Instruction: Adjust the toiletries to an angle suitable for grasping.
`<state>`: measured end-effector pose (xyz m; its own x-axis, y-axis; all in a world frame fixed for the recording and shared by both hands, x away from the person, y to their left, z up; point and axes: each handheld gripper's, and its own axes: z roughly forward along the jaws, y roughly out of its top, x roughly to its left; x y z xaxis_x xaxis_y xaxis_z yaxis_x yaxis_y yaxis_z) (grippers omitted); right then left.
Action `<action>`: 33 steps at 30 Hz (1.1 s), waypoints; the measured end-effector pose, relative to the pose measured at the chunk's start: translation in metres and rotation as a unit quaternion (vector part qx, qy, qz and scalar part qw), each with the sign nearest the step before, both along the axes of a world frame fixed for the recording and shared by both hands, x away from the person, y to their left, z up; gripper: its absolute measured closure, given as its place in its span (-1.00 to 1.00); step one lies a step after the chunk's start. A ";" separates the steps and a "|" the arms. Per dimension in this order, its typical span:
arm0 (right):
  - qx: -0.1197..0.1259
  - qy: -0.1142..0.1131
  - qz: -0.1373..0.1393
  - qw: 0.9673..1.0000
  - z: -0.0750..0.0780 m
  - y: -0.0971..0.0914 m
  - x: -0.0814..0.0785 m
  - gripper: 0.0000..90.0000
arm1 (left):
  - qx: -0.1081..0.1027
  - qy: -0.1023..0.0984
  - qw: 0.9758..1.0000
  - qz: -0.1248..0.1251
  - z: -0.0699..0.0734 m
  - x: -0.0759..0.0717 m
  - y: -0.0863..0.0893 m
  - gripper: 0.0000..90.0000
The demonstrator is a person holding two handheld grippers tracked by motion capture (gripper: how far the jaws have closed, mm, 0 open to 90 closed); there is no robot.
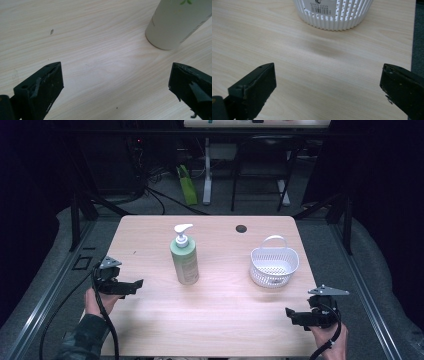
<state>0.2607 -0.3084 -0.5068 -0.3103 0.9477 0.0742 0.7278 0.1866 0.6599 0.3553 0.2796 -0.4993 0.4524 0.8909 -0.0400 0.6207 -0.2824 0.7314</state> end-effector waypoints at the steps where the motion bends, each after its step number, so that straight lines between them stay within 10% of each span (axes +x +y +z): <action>1: -0.002 0.002 0.001 1.000 0.000 0.001 0.000 -0.99 | -0.001 0.002 1.000 -0.002 -0.001 0.000 -0.001 -1.00; 33: -0.008 0.012 0.019 1.000 -0.002 0.003 -0.002 -0.97 | -0.039 -0.008 0.996 -0.074 0.014 0.012 -0.053 -1.00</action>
<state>0.2583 -0.3051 -0.5090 -0.3442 0.9365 0.0663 0.7352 0.2250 0.6395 0.3675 0.2264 -0.4854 0.5796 0.8089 -0.0985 0.5652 -0.3120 0.7637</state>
